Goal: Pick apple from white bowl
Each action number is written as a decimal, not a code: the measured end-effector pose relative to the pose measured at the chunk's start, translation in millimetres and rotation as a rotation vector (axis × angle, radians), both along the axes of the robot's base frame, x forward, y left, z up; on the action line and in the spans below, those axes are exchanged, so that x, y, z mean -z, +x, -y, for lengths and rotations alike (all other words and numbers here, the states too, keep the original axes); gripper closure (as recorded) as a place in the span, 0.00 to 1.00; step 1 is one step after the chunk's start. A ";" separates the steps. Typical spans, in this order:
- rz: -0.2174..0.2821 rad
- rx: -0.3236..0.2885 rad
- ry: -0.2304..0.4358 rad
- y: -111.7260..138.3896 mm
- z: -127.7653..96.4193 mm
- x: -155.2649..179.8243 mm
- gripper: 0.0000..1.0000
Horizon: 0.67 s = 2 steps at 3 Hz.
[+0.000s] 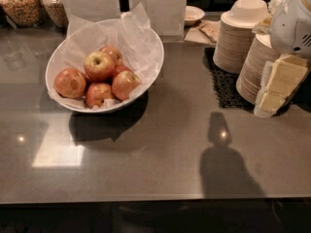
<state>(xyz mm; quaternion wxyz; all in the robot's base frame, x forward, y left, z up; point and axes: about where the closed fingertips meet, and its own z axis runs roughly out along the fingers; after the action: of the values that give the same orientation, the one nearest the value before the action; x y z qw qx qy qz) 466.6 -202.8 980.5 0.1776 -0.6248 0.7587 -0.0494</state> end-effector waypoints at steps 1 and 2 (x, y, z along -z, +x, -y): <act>0.055 -0.117 -0.009 64.3 -38.5 3.2 0.00; 0.085 -0.198 -0.011 107.7 -67.8 6.0 0.00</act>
Offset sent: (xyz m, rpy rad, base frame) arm 0.1608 0.1034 -0.0103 -0.0134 -0.1168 0.2974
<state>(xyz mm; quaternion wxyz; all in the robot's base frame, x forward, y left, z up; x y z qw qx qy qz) 574.4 -135.0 974.4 0.2103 -0.6950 0.6847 -0.0623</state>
